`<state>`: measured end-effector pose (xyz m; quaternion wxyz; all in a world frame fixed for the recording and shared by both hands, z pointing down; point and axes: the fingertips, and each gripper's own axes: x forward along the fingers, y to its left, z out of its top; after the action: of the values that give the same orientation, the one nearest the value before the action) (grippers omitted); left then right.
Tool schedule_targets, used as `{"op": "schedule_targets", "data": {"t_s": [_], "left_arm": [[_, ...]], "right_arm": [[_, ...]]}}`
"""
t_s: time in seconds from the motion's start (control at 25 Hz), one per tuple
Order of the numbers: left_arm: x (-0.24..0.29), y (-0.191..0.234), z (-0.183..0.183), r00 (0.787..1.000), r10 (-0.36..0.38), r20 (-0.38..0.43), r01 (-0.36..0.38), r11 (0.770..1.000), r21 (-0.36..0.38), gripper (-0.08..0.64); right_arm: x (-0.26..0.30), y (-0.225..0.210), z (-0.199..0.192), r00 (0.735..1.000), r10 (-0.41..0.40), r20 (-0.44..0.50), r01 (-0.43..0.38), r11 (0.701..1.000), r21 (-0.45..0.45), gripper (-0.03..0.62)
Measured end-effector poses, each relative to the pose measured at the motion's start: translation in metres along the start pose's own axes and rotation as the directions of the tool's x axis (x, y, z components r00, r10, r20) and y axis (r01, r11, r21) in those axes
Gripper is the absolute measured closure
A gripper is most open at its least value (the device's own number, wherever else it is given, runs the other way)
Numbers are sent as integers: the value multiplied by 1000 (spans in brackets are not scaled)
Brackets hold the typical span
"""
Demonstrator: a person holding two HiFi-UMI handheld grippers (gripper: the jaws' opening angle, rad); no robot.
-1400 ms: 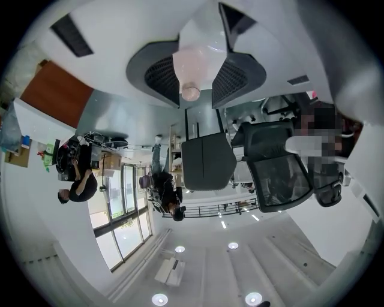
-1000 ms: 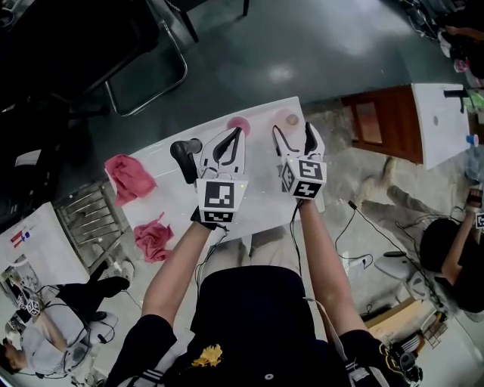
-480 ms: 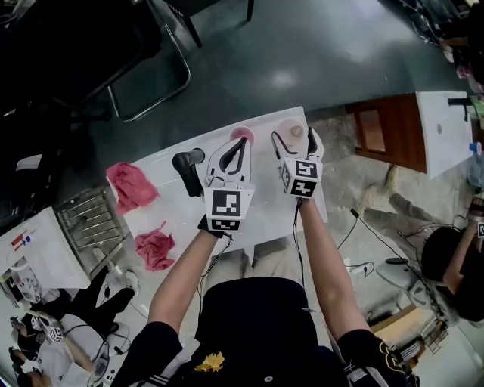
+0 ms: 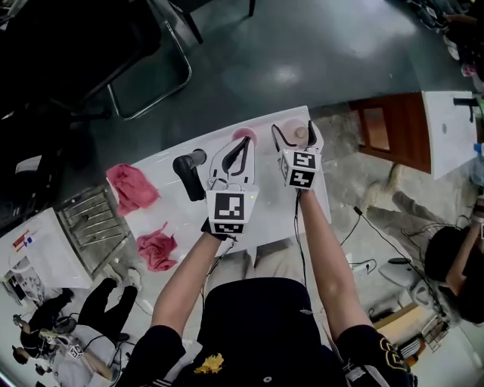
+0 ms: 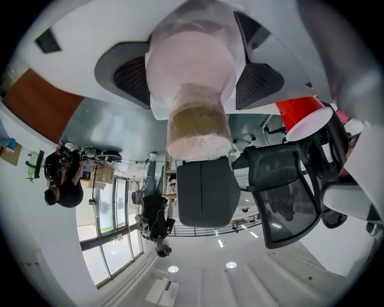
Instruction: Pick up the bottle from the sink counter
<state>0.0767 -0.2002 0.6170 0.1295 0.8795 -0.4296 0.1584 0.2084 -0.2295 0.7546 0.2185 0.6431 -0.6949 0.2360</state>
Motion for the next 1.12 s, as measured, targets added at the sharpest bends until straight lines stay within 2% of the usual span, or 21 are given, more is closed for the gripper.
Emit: {"op": "schedule_targets", "data": {"t_s": [0.4,0.64,1.12], "left_arm": [[1,4,-1,1000,5,-5,-5,1000,-12,541],[2,3,1,1000,7,-6,-7,1000,-12,541],[-9,-14,4,1000,-5,2,5,1000,-17,541]], "right_arm": [[13,-2,-2,998,-65,-14,64,996,-58,160],[11,-5,1,995,-96,-17,95,994,-59,161],[10,-4,4,995,-97,0,97,993,-70,162]]}}
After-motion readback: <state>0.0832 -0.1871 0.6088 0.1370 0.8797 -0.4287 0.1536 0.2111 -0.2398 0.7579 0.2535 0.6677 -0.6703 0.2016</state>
